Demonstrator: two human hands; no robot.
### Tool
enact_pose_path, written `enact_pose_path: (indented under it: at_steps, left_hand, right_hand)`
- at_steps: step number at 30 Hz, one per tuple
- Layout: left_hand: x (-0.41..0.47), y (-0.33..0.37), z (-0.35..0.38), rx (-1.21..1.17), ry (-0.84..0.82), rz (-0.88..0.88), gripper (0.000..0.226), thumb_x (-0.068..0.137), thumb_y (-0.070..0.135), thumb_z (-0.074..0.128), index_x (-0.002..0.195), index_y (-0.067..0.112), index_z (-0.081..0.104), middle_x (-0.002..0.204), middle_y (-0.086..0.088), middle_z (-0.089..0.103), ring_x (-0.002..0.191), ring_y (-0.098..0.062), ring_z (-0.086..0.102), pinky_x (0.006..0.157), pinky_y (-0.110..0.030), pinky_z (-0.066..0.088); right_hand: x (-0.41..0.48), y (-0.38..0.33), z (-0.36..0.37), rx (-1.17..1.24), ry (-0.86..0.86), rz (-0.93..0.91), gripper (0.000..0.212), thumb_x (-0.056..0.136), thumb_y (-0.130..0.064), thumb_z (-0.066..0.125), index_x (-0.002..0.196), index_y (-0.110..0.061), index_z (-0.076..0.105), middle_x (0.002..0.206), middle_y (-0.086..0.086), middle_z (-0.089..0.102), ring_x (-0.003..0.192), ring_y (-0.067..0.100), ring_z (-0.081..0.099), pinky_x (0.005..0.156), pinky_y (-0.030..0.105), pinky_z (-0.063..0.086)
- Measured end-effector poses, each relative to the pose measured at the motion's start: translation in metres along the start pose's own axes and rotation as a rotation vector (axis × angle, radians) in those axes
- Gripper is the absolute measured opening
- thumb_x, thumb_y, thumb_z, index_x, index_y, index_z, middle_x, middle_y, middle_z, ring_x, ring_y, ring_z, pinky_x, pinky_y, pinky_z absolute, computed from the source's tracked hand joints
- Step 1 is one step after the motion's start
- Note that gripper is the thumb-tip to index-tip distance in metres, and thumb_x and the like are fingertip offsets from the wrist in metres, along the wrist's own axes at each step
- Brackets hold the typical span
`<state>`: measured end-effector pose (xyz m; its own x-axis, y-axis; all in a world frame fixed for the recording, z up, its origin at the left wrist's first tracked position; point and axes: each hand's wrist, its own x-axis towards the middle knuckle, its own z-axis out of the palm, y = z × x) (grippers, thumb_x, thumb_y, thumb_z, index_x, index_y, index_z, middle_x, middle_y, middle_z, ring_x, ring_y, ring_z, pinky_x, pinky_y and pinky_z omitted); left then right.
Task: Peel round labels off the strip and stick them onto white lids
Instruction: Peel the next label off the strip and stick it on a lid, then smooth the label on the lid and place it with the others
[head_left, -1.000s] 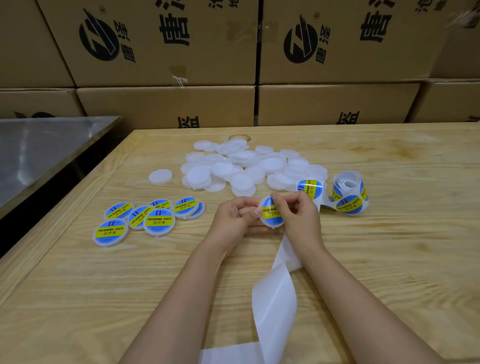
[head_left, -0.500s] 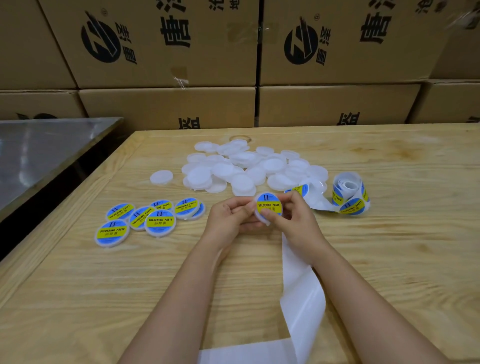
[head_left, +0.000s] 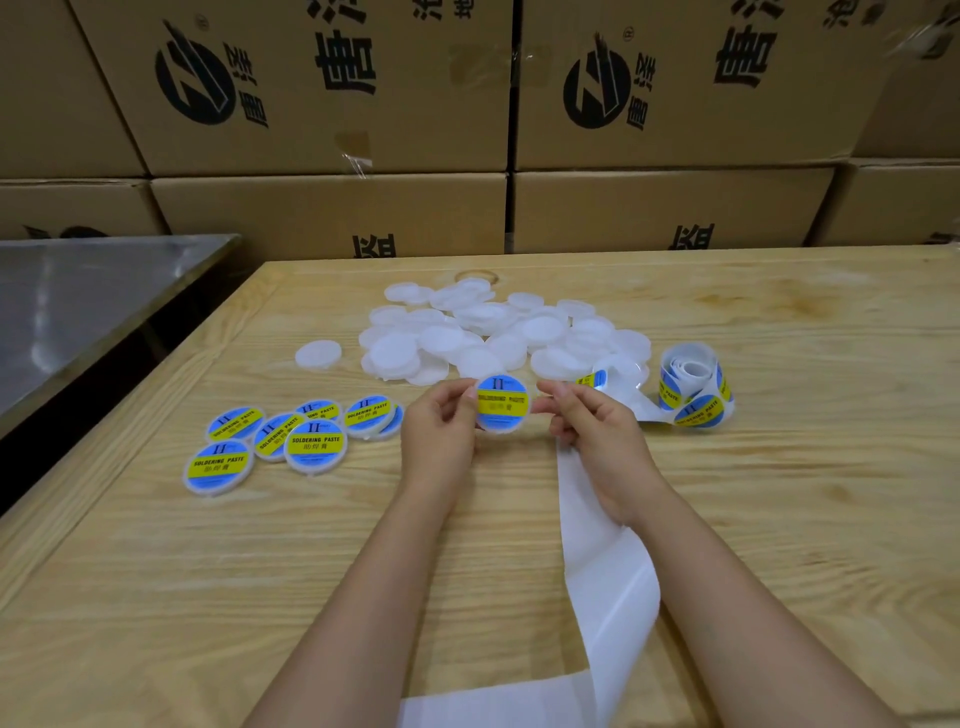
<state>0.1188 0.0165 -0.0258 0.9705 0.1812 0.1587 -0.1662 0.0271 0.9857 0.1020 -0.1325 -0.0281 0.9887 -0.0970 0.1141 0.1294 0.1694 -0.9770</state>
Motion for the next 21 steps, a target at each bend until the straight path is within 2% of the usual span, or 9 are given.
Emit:
enact_pose_path:
  at_steps: [1, 3, 5, 7, 10, 15, 18, 21]
  left_hand:
    - [0.001, -0.001, -0.002, 0.064, 0.075, 0.056, 0.012, 0.093, 0.008, 0.053, 0.092, 0.014, 0.063, 0.078, 0.005, 0.065, 0.072, -0.012, 0.060, 0.064, -0.019, 0.048]
    - [0.004, 0.001, -0.012, 0.196, 0.221, 0.159, 0.011, 0.093, 0.011, 0.053, 0.093, 0.018, 0.062, 0.076, 0.014, 0.061, 0.076, -0.013, 0.058, 0.064, -0.014, 0.043]
    - [0.009, 0.004, -0.025, 0.341, 0.355, 0.223, 0.012, 0.094, 0.016, 0.051, 0.095, 0.017, 0.063, 0.072, 0.016, 0.057, 0.077, -0.018, 0.056, 0.071, -0.022, 0.039]
    - [0.016, 0.007, -0.040, 0.507, 0.492, 0.249, 0.017, 0.094, 0.020, 0.049, 0.100, 0.015, 0.064, 0.075, 0.007, 0.061, 0.080, -0.025, 0.056, 0.087, -0.032, 0.032]
    - [0.027, 0.008, -0.065, 0.671, 0.648, 0.151, 0.023, 0.096, 0.026, 0.042, 0.106, 0.018, 0.062, 0.091, -0.005, 0.069, 0.089, -0.030, 0.058, 0.090, -0.034, 0.020]
    - [0.027, 0.001, -0.082, 0.823, 0.680, 0.044, 0.031, 0.095, 0.023, 0.040, 0.120, 0.017, 0.057, 0.105, -0.005, 0.068, 0.100, -0.030, 0.054, 0.093, -0.042, 0.024]
    - [0.028, -0.002, -0.084, 0.929, 0.666, 0.030, 0.035, 0.093, 0.022, 0.047, 0.128, 0.018, 0.053, 0.122, -0.010, 0.059, 0.112, -0.032, 0.046, 0.092, -0.043, 0.024]
    - [0.028, 0.001, -0.077, 0.930, 0.643, 0.152, 0.035, 0.091, 0.019, 0.052, 0.126, 0.017, 0.056, 0.126, -0.010, 0.056, 0.113, -0.033, 0.044, 0.088, -0.042, 0.026]
  right_hand:
    - [0.000, -0.001, 0.000, 0.005, 0.011, 0.012, 0.016, 0.092, -0.026, 0.055, 0.098, -0.020, 0.069, 0.089, -0.003, 0.072, 0.062, 0.005, 0.047, 0.062, 0.013, 0.041]
    - [0.000, -0.002, -0.001, 0.024, 0.036, 0.034, 0.017, 0.093, -0.026, 0.054, 0.100, -0.020, 0.068, 0.094, -0.001, 0.071, 0.064, 0.005, 0.050, 0.064, 0.016, 0.040]
    - [0.000, -0.003, -0.002, 0.042, 0.046, 0.043, 0.018, 0.094, -0.026, 0.053, 0.099, -0.019, 0.068, 0.094, -0.001, 0.071, 0.065, 0.006, 0.051, 0.065, 0.018, 0.039]
    - [0.000, -0.003, -0.002, 0.037, 0.042, 0.045, 0.018, 0.095, -0.026, 0.052, 0.097, -0.020, 0.069, 0.091, -0.001, 0.071, 0.065, 0.006, 0.051, 0.065, 0.019, 0.039]
    - [0.000, -0.003, -0.001, 0.026, 0.043, 0.049, 0.020, 0.095, -0.025, 0.050, 0.094, -0.019, 0.069, 0.085, -0.003, 0.071, 0.063, 0.005, 0.052, 0.063, 0.016, 0.040]
    - [0.000, -0.005, -0.003, 0.086, 0.041, 0.068, 0.023, 0.098, -0.022, 0.045, 0.096, -0.015, 0.067, 0.083, 0.000, 0.070, 0.063, 0.007, 0.053, 0.062, 0.017, 0.041]
    - [0.000, -0.007, -0.003, 0.128, 0.045, 0.077, 0.026, 0.099, -0.023, 0.043, 0.095, -0.012, 0.067, 0.081, 0.001, 0.069, 0.062, 0.008, 0.052, 0.060, 0.017, 0.041]
    - [0.000, -0.009, -0.002, 0.164, 0.067, 0.105, 0.030, 0.100, -0.027, 0.041, 0.094, -0.011, 0.066, 0.079, 0.002, 0.068, 0.060, 0.008, 0.052, 0.058, 0.017, 0.041]
